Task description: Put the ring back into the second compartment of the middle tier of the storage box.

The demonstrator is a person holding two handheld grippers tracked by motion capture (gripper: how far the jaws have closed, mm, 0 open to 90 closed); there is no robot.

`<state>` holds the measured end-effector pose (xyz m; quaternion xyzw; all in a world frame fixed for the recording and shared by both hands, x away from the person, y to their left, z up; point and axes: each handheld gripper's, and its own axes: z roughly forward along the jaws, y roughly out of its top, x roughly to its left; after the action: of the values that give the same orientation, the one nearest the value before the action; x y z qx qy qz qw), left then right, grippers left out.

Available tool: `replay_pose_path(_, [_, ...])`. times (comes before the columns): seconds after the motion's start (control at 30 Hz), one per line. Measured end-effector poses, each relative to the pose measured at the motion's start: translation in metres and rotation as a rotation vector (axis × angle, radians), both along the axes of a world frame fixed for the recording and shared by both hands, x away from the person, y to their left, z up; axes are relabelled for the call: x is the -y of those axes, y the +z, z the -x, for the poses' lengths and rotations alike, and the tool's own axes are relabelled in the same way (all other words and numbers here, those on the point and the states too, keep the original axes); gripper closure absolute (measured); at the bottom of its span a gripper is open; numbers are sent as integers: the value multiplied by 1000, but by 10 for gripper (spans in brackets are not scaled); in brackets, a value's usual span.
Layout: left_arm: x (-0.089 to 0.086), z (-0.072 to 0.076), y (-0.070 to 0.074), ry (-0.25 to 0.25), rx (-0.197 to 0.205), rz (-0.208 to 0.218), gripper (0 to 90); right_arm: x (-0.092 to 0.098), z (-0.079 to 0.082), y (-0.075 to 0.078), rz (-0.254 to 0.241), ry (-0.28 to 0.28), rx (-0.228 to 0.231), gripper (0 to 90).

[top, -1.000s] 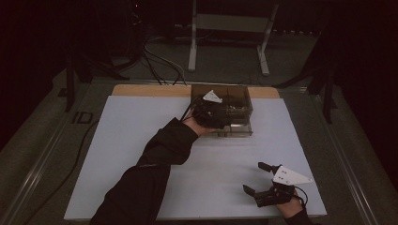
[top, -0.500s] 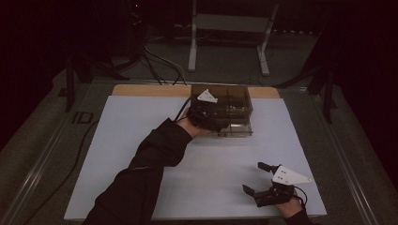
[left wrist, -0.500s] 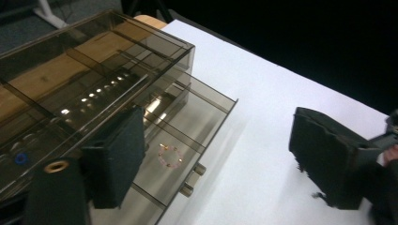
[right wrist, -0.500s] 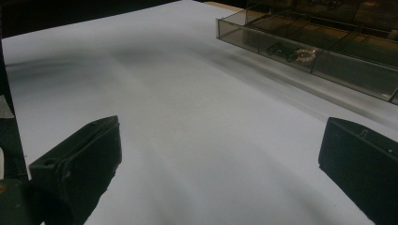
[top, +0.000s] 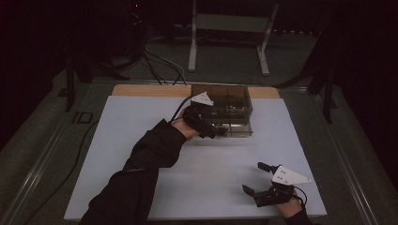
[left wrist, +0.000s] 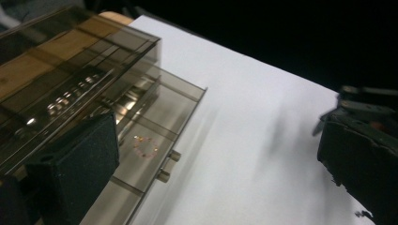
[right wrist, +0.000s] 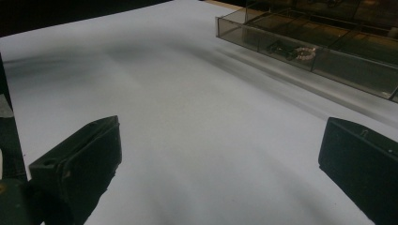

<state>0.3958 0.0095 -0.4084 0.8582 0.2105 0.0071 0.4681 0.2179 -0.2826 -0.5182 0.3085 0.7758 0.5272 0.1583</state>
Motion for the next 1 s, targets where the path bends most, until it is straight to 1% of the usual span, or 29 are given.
replay_pose_path(0.07, [-3, 2, 1, -19, 15, 10, 9, 0, 0, 0, -3, -1, 0, 0])
replay_pose_path(0.13, [-5, 3, 1, -33, 13, 10, 8, 0, 0, 0, -1, 1, -1, 0])
replay_pose_path(0.2, [-7, 5, 2, -20, 30, -14, 8, -1, 0, 0, 2, 1, 0, 0])
replay_pose_path(0.27, [-9, 5, 2, -20, 29, -17, 8, 0, 0, 0, 2, 1, 0, 0])
replay_pose_path(0.3, [-13, 6, 3, -11, 31, -13, 8, 0, 0, 0, 0, -1, -1, 0])
replay_pose_path(0.33, [-15, 7, 4, -15, 26, -7, 8, 0, -1, 0, 0, 0, -2, 0])
replay_pose_path(0.4, [-19, 8, 4, -11, 30, 3, 8, -1, -1, 0, -5, -1, -1, 0])
replay_pose_path(0.5, [-26, 10, 6, -9, 15, 25, 8, -2, 0, 0, 4, 3, -1, 0])
replay_pose_path(0.63, [-36, 14, 7, -8, 35, 33, 8, -1, 0, -1, 1, -2, -2, 0])
replay_pose_path(0.73, [-45, 17, 6, -16, 32, 53, 8, -1, 0, 0, 1, -4, -1, 0])
replay_pose_path(0.77, [-48, 19, 6, -18, 35, 50, 8, -1, 0, -1, 1, -4, -2, 0])
replay_pose_path(0.83, [-54, 21, 5, -14, 39, 47, 8, -1, 1, -1, 5, -4, -4, 0])
replay_pose_path(0.87, [-57, 22, 5, -11, 35, 50, 8, -1, 1, -1, 6, -4, -5, 0])
replay_pose_path(0.93, [-64, 26, 4, -10, 42, 56, 8, -2, 0, -1, 7, -5, -6, 0])
replay_pose_path(1.0, [-71, 30, 3, -8, 43, 72, 8, -2, 0, -1, 6, -5, -6, 0])
